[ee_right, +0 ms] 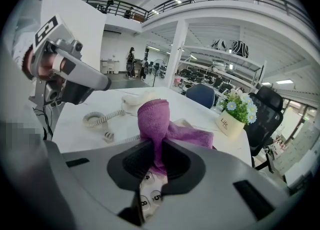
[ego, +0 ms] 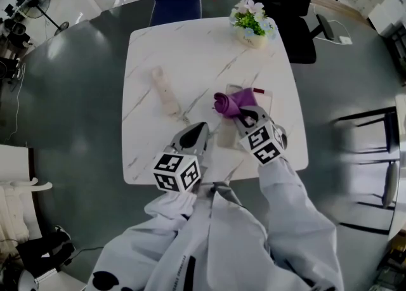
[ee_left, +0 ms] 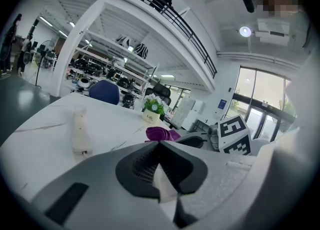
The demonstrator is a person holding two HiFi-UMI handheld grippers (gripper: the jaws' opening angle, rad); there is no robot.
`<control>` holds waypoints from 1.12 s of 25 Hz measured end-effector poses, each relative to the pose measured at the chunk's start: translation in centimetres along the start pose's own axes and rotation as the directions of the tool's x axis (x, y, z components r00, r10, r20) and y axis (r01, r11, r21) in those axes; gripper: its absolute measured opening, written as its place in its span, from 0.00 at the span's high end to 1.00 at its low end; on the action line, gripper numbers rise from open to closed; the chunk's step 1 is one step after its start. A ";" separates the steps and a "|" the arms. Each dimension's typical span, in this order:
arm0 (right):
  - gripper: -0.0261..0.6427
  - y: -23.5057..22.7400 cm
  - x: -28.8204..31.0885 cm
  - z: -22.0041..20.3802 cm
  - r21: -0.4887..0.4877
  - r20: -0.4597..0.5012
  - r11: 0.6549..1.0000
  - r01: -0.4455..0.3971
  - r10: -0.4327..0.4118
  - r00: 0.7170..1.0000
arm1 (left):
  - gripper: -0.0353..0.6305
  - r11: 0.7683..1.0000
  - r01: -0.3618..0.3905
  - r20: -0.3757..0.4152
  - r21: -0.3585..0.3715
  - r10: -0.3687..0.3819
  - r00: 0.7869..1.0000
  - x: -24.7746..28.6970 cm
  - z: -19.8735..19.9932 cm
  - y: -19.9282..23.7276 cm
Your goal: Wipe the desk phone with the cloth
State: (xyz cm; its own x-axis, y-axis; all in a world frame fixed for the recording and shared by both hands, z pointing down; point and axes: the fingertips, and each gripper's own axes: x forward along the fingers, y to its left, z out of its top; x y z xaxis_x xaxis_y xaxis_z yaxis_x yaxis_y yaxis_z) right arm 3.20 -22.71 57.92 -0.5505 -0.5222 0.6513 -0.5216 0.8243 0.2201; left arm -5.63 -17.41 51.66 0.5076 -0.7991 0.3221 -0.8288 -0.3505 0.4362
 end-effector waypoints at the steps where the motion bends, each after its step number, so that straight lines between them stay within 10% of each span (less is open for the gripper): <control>1: 0.92 0.2 -0.1 -0.1 0.000 -0.001 1.000 -0.002 0.002 1.000 | 0.95 1.000 0.000 0.000 0.000 0.000 1.000 -0.1 0.0 0.0; 28: 0.92 4.4 -1.2 -1.1 0.001 -0.030 0.999 -0.052 0.052 0.998 | 0.95 1.000 -0.002 -0.018 -0.011 0.001 1.000 -2.1 -1.4 -0.2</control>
State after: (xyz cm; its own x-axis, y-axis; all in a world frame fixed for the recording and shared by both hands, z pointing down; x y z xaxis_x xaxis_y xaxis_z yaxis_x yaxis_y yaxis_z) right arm 2.27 -18.19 58.90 -0.5569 -0.4717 0.6836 -0.4926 0.8503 0.1853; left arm -6.21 -15.01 52.13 0.5105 -0.7909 0.3376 -0.8269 -0.3438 0.4449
